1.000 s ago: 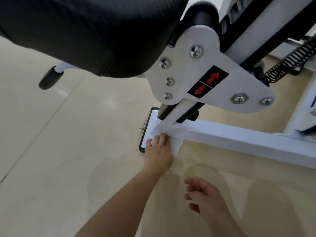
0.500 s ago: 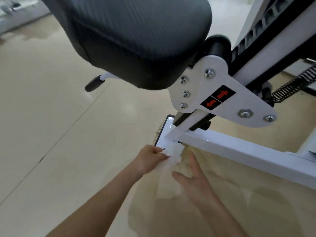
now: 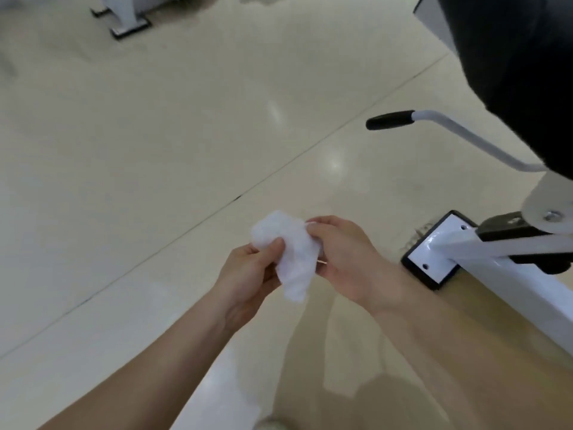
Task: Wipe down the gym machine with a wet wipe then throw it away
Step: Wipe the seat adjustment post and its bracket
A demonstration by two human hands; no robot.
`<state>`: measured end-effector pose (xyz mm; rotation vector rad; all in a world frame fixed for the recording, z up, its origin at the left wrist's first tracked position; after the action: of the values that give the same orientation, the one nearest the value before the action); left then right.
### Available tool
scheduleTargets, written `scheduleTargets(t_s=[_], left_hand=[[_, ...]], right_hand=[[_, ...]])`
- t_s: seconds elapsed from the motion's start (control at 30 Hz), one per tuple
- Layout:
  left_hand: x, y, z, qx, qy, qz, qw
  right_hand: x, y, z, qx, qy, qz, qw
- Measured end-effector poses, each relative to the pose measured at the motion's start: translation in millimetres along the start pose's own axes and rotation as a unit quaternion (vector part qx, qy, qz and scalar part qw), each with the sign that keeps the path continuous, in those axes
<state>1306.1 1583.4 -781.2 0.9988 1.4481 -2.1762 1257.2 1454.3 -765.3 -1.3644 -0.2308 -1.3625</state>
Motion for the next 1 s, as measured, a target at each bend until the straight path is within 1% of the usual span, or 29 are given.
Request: scheduleTargets(t_s=[0.1,0.2,0.27,0.3,0.33,0.37,0.4,0.47,0.5,0.53,0.57,0.6,0.67,0.73,0.77,0.8,0.83,0.9,0.93,0.97,1.0], left_hand=[[-25.5,4.9,-36.7,-0.032,-0.039,0.035,0.998],[-37.9,14.2,-77.4,-0.077,-0.044,0.054,0.995],[-43.8,21.1,-106.5,-0.097,-0.064,0.061,0.991],[-48.0,24.9,-118.8,-0.094,-0.067,0.067,0.991],[-51.6,29.4,-127.0,-0.075,-0.062,0.070,0.993],[-55.2,33.9,-131.0,-0.042,-0.049,0.068,0.996],[-60.1,38.3,-133.5,-0.005,-0.029,0.068,0.997],[-71.7,50.1,-137.2,0.039,0.045,0.070,0.996],[-78.0,57.6,-136.5,0.046,0.101,0.071,0.991],[-85.5,66.2,-133.2,0.052,0.162,0.075,0.983],[-94.4,74.2,-126.7,0.064,0.215,0.080,0.971],[-104.9,82.5,-117.0,0.080,0.253,0.090,0.960],[-130.2,97.9,-97.4,0.091,0.292,0.110,0.946],[-158.9,113.9,-81.5,0.080,0.284,0.127,0.947],[-172.0,121.6,-74.2,0.083,0.270,0.134,0.950],[-184.7,129.6,-67.0,0.095,0.249,0.141,0.954],[-195.1,136.5,-61.4,0.107,0.222,0.143,0.958],[-213.4,153.4,-53.3,0.115,0.177,0.146,0.967],[-223.4,163.5,-49.3,0.102,0.169,0.150,0.969],[-234.2,174.1,-45.4,0.080,0.169,0.152,0.970],[-246.4,184.4,-39.1,0.055,0.178,0.153,0.970]], right_hand=[[5.7,18.5,30.9,0.014,-0.053,-0.011,0.998],[1.0,34.7,51.0,0.061,-0.106,0.010,0.992],[-6.6,44.0,69.0,0.104,-0.172,0.038,0.979],[-7.1,48.9,79.5,0.124,-0.217,0.041,0.967],[-4.8,53.3,90.0,0.142,-0.272,0.035,0.951],[1.2,57.7,98.7,0.154,-0.347,0.016,0.925],[11.2,62.1,107.3,0.160,-0.440,-0.013,0.884],[35.2,73.0,125.4,0.173,-0.605,-0.073,0.774],[47.5,78.1,132.0,0.175,-0.654,-0.092,0.730],[59.8,83.1,134.5,0.169,-0.680,-0.097,0.707],[72.4,88.3,134.4,0.157,-0.688,-0.097,0.701],[85.4,93.6,132.8,0.142,-0.688,-0.099,0.705],[109.9,104.6,128.5,0.112,-0.682,-0.110,0.714],[133.1,115.9,119.3,0.076,-0.677,-0.122,0.722],[144.0,121.0,112.6,0.049,-0.662,-0.125,0.737],[153.1,127.3,105.0,0.028,-0.630,-0.117,0.767],[156.5,134.7,98.6,0.024,-0.573,-0.101,0.813],[155.0,151.9,95.4,0.051,-0.403,-0.071,0.911],[153.2,161.9,96.6,0.062,-0.305,-0.060,0.948],[152.0,171.7,97.0,0.057,-0.216,-0.054,0.973],[151.2,181.6,95.5,0.037,-0.142,-0.050,0.988]])
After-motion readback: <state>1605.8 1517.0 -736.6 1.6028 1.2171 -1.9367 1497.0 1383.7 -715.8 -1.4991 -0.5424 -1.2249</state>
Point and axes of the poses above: each hand's wrist, its own y-axis towards the middle knuckle, its own z-axis out of the palm, x = y × z, the point moved 7 cm from there along y, towards the middle knuckle, and after that the axes turned 4 degrees about -z, right-handed, at the moved point
